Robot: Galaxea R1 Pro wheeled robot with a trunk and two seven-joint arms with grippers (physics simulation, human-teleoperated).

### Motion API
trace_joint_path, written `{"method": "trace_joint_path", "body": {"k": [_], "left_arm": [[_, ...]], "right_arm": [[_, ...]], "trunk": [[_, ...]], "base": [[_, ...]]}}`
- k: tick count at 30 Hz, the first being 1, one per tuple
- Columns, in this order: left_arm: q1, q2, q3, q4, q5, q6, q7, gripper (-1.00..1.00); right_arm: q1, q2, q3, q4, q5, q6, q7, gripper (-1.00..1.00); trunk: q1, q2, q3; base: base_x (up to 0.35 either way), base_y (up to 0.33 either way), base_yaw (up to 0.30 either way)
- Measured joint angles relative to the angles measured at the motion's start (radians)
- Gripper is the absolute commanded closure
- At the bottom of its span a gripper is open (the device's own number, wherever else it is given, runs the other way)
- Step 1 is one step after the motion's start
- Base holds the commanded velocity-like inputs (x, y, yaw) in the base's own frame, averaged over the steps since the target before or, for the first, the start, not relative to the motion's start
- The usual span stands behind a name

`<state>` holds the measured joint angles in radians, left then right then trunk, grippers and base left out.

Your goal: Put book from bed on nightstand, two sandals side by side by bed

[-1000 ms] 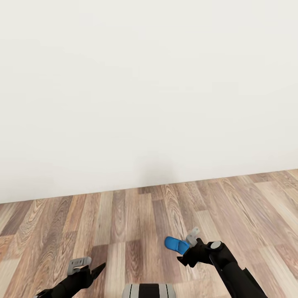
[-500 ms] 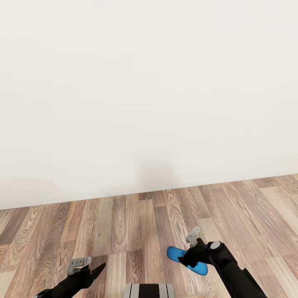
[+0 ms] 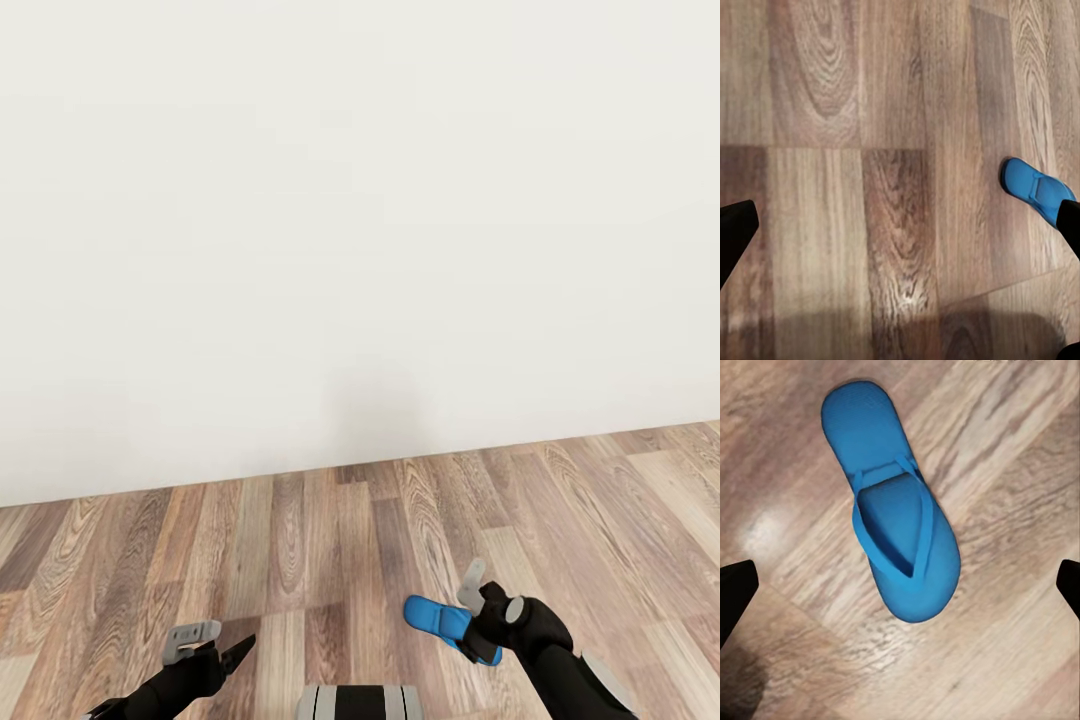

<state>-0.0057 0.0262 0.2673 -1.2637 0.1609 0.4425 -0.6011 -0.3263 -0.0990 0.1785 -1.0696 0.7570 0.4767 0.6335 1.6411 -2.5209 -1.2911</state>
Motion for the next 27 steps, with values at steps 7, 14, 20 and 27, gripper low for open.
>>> {"method": "trace_joint_path", "body": {"k": [7,14,20,27], "left_arm": [[0.0,0.001,0.001,0.0,0.0,0.001,-0.001,-1.0],[0.0,0.002,0.002,0.0,0.0,0.001,-0.001,-1.0],[0.0,0.002,0.002,-0.001,0.0,0.002,-0.001,-1.0],[0.0,0.002,0.002,0.0,-0.001,0.002,-0.001,-1.0]], "right_arm": [[0.0,0.0,-0.002,0.007,0.007,-0.016,0.003,-1.0],[0.0,0.0,-0.003,0.007,0.008,-0.017,0.003,-1.0],[0.0,0.001,-0.003,0.007,0.008,-0.017,0.002,-1.0],[0.0,0.0,-0.003,0.007,0.008,-0.017,0.002,-1.0]], "trunk": [[0.0,0.0,0.0],[0.0,0.0,0.0],[0.001,0.0,-0.008],[0.004,-0.002,-0.035]], "base": [[0.0,0.0,0.0],[0.0,0.0,0.0],[0.0,0.0,0.0],[0.0,0.0,0.0]]}}
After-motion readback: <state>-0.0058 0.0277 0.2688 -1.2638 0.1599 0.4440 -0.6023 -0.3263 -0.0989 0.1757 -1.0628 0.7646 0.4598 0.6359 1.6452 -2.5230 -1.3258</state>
